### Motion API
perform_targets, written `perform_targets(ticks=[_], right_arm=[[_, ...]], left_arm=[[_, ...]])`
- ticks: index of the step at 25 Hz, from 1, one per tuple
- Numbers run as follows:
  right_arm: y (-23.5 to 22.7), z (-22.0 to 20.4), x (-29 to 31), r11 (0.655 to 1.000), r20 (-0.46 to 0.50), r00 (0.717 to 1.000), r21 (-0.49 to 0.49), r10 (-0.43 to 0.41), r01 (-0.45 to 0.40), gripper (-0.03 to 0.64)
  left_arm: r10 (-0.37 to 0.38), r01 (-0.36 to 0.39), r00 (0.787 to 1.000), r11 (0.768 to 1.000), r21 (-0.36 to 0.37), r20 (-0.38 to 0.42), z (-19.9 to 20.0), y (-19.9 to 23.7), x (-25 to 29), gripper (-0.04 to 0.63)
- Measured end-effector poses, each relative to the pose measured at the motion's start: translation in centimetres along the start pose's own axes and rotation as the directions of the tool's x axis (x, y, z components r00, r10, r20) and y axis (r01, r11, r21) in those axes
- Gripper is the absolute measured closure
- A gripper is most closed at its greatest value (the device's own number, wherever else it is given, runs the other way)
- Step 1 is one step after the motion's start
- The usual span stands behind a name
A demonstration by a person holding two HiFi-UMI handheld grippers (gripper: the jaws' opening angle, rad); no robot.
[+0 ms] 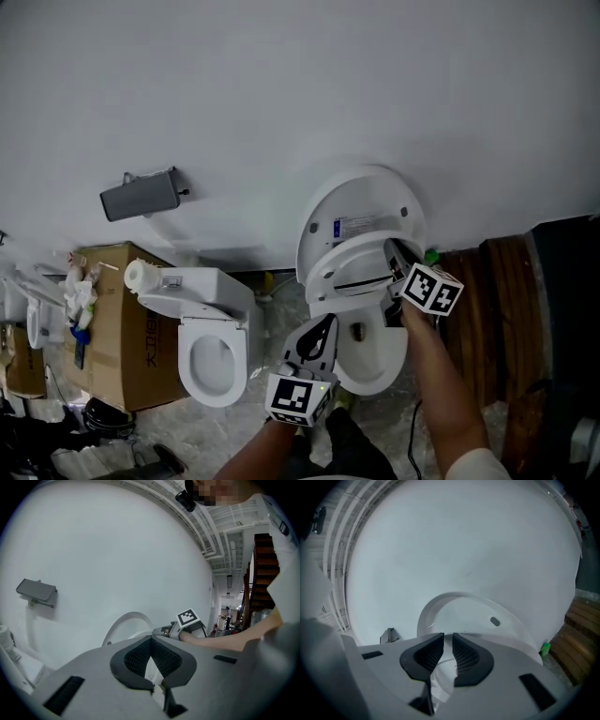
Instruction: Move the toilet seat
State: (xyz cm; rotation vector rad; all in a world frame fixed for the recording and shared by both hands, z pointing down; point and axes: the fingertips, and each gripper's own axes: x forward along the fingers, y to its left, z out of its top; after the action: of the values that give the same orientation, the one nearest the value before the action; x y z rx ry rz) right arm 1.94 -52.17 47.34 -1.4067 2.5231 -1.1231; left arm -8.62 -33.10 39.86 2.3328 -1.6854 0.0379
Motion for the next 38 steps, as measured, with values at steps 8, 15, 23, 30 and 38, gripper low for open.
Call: perform_targets(ticks=[8,15,23,30,38], right_arm=[[-0.5,1.3,4.3,0.998,0.003,1.000,-0.068,-0.019,0.019,0.557],[-1.0,2.4,7.1,0.992,0.001,0.999,-0.121,-0.043,0.043,0.557],[-1.2,2.9,9.8,0.985,0.003,0.999,-0.164,-0.047,0.047,0.557],[-1.1,3.1,9.8,0.981,-0.003,1.000,-0.191,-0.030,0.029,0.557],[1.0,3.1,8.1,0.955,-0.010,1.000,-0.297,-0.014,0.011,0.560]], left_arm=[[0.038,-0.038,0.999,0.999,-0.001,-0.008,0.0,1.9,0.7,0.592],[0.064,-0.064,0.998,0.998,0.004,0.000,0.4,2.9,1.1,0.592],[0.081,-0.081,0.997,0.997,0.002,-0.007,0.5,4.4,1.3,0.592],[0.092,-0.092,0.996,0.996,0.005,-0.014,0.1,4.7,0.5,0.592],[0.070,-0.071,0.997,0.997,-0.021,-0.042,-0.2,3.7,0.4,0.592]])
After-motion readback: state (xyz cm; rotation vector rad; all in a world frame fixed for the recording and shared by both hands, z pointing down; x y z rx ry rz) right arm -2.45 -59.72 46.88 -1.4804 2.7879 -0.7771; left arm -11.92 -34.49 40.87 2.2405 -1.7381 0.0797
